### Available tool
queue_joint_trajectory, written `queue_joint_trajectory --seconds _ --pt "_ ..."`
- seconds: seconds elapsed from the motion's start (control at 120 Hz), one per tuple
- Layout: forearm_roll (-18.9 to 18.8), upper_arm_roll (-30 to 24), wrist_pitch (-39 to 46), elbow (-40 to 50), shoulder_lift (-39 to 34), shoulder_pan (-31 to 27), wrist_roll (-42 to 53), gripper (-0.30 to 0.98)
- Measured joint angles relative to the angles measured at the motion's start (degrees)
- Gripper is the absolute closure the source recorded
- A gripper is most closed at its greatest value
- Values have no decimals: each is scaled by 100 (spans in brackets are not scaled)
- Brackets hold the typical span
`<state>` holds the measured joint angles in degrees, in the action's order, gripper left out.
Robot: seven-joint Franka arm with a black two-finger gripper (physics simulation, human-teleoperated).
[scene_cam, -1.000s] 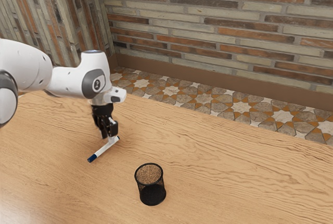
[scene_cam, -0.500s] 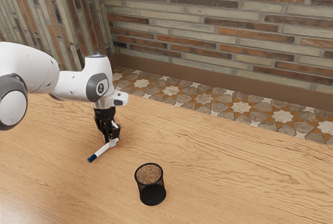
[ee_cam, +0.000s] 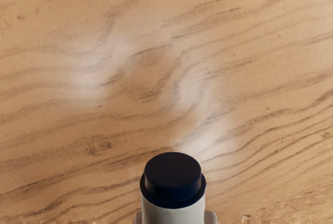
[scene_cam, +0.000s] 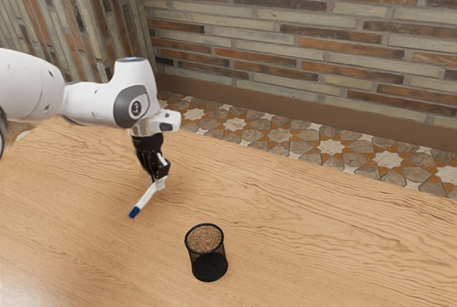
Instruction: Put the marker into the pen holder.
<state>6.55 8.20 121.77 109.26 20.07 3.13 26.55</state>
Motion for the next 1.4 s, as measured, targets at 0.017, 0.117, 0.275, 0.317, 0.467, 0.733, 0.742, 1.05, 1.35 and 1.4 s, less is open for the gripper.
queue_joint_trajectory --seconds 0.017,0.117,0.275,0.317,0.467,0.733,0.742,1.05,1.35,1.4 --pt "-10 -10 2 78 -114 46 -10 78" --pt "-61 -61 15 545 -763 367 -78 79" --pt "-115 -712 25 1356 -1803 403 -202 79" --pt "-122 -955 25 1517 -2071 363 -246 78" --pt "-124 -1834 23 1781 -2827 284 -439 77" --pt "-83 -3314 32 1788 -3244 -526 -733 76" --pt "-81 -3337 33 1790 -3239 -528 -740 76" --pt "-51 -3559 540 1769 -2748 -693 -1002 76" --pt "-30 -3700 1134 2040 -2601 -997 -1276 76" --pt "-17 -3713 1218 2091 -2578 -973 -1329 76"
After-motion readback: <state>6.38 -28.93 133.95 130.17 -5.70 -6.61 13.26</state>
